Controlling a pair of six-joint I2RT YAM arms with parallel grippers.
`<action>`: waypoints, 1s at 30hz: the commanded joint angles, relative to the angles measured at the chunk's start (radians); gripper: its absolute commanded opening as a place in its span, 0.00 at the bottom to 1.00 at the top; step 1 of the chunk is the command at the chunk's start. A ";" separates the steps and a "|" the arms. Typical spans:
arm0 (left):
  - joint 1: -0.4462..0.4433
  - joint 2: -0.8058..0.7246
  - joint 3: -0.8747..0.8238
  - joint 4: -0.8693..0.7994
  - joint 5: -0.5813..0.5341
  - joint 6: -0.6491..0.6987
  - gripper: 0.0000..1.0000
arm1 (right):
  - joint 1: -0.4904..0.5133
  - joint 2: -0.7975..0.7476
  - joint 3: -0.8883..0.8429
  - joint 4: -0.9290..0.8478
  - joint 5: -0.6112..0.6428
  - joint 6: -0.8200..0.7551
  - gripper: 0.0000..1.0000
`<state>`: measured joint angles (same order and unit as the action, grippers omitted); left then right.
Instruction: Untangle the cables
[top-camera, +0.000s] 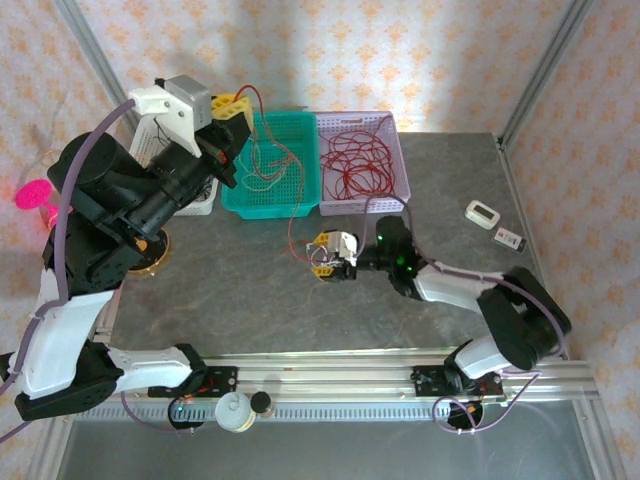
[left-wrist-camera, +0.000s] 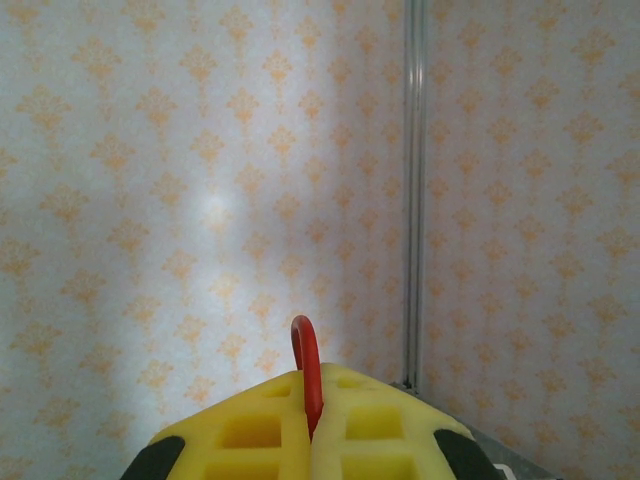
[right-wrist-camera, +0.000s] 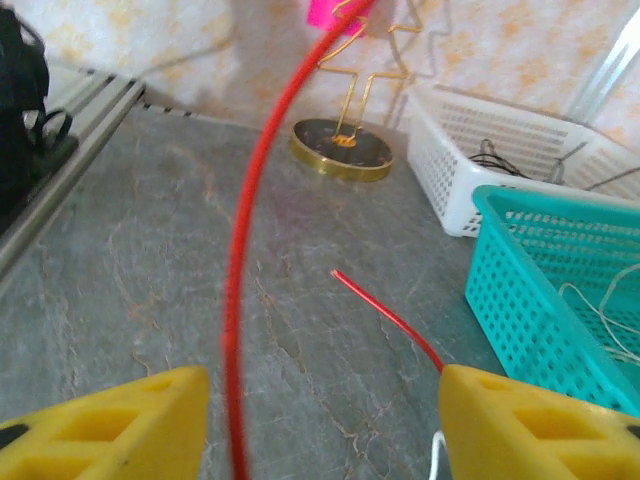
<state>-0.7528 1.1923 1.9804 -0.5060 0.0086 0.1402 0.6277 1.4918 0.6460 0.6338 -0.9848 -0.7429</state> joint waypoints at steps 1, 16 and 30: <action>0.000 0.004 0.039 0.051 0.041 0.010 0.00 | 0.004 0.090 0.107 -0.116 -0.068 -0.153 0.58; -0.002 0.058 0.018 0.449 -0.033 0.140 0.00 | 0.006 0.211 0.107 0.047 0.155 0.722 0.16; -0.001 0.156 0.148 0.539 -0.179 0.287 0.00 | 0.001 0.182 0.038 -0.154 0.571 0.877 0.10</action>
<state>-0.7528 1.3544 2.0811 -0.0814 -0.1139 0.3798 0.6277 1.6962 0.7124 0.5163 -0.5461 0.1310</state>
